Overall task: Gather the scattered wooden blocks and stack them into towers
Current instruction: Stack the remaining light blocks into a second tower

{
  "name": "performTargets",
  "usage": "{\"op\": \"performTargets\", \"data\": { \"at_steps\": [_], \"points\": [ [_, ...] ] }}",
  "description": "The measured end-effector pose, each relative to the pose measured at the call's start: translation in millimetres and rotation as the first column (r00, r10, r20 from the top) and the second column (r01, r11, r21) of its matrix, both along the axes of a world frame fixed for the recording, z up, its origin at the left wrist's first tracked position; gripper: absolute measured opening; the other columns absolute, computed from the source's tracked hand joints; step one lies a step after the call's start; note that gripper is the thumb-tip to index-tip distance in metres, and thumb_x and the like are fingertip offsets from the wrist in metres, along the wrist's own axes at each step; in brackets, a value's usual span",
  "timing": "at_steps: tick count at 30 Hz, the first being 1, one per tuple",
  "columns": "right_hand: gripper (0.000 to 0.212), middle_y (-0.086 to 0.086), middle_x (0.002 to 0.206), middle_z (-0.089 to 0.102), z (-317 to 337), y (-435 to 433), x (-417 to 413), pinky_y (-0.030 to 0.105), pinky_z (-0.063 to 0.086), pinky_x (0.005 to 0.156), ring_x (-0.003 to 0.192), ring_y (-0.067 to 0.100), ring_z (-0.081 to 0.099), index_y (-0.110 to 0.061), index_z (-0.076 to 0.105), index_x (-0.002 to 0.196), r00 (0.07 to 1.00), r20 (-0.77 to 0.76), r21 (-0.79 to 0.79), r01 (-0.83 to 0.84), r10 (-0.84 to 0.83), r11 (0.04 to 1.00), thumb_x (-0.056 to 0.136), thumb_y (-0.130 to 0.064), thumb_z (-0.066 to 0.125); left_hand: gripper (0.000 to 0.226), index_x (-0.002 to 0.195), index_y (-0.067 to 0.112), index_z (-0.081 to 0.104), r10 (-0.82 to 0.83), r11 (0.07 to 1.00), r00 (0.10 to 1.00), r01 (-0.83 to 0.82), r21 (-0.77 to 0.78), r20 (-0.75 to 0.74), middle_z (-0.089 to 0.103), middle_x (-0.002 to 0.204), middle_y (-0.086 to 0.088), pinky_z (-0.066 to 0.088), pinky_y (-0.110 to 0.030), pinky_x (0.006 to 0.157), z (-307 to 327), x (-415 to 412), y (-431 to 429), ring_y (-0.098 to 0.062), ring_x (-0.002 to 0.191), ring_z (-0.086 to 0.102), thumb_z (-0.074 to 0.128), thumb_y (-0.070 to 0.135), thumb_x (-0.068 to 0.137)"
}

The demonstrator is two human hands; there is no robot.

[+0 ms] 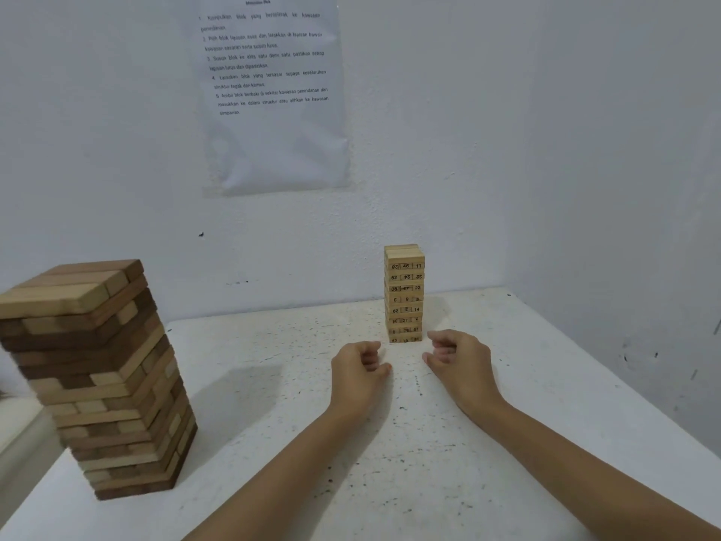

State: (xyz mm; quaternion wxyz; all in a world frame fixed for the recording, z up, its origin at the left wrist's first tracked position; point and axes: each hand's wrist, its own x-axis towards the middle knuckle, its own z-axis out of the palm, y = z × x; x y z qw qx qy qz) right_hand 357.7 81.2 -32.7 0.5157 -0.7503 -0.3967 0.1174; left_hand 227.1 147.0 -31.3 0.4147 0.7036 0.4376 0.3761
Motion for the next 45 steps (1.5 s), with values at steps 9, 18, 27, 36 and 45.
{"op": "performTargets", "data": {
  "at_steps": [9,18,27,36,45],
  "points": [
    [0.014,-0.002,0.086,0.070,16,-42,-95,0.005,0.041,0.055,0.061,0.002,0.055,-0.016,0.074,0.091,0.983,-0.005,-0.056,-0.183,0.183,0.982,0.084,-0.005,0.070,0.025,0.107,0.009,0.066,-0.139,0.989,0.990,0.138,-0.059,-0.013,0.063,0.100,-0.009,0.044,-0.004,0.058,10,-96,-64,-0.005,0.079,0.058,0.063,-0.003,0.084],
    [0.015,0.000,0.082,0.069,11,-41,-204,0.010,0.050,0.067,0.071,0.009,0.063,-0.014,0.073,0.097,0.930,-0.059,-0.064,-0.367,0.363,0.928,0.084,-0.009,0.072,0.021,0.088,0.021,0.072,-0.019,0.998,0.999,0.017,-0.068,-0.032,0.069,0.086,-0.003,0.048,-0.009,0.064,2,-221,-86,-0.006,0.074,0.062,0.068,0.002,0.080],
    [0.066,0.002,0.103,0.059,6,-6,-271,0.019,0.052,0.083,0.094,0.014,0.061,-0.008,0.053,0.132,0.924,-0.139,-0.027,-0.364,0.357,0.931,0.073,-0.012,0.083,0.047,0.104,0.009,0.063,0.274,0.957,0.955,-0.260,-0.126,0.111,0.059,0.089,-0.008,0.052,-0.025,0.070,-4,-303,-43,-0.016,0.075,0.055,0.084,0.002,0.062],
    [0.041,-0.005,0.083,0.072,9,10,-279,0.013,0.055,0.070,0.073,0.005,0.068,-0.013,0.073,0.105,0.903,-0.055,0.020,-0.426,0.427,0.904,0.068,0.001,0.083,0.055,0.110,0.010,0.065,0.155,0.987,0.985,-0.151,-0.055,0.079,0.067,0.098,-0.009,0.047,-0.007,0.063,-3,-302,-4,-0.009,0.079,0.056,0.088,0.005,0.060],
    [0.041,-0.007,0.079,0.071,1,15,-278,0.006,0.049,0.062,0.071,0.005,0.068,-0.013,0.072,0.105,0.917,-0.035,0.067,-0.395,0.398,0.916,0.068,0.000,0.084,0.043,0.091,0.019,0.066,0.122,0.992,0.987,-0.120,-0.022,0.109,0.070,0.092,-0.010,0.056,-0.021,0.071,-4,-304,7,-0.016,0.078,0.064,0.089,0.004,0.058]
  ]
}}
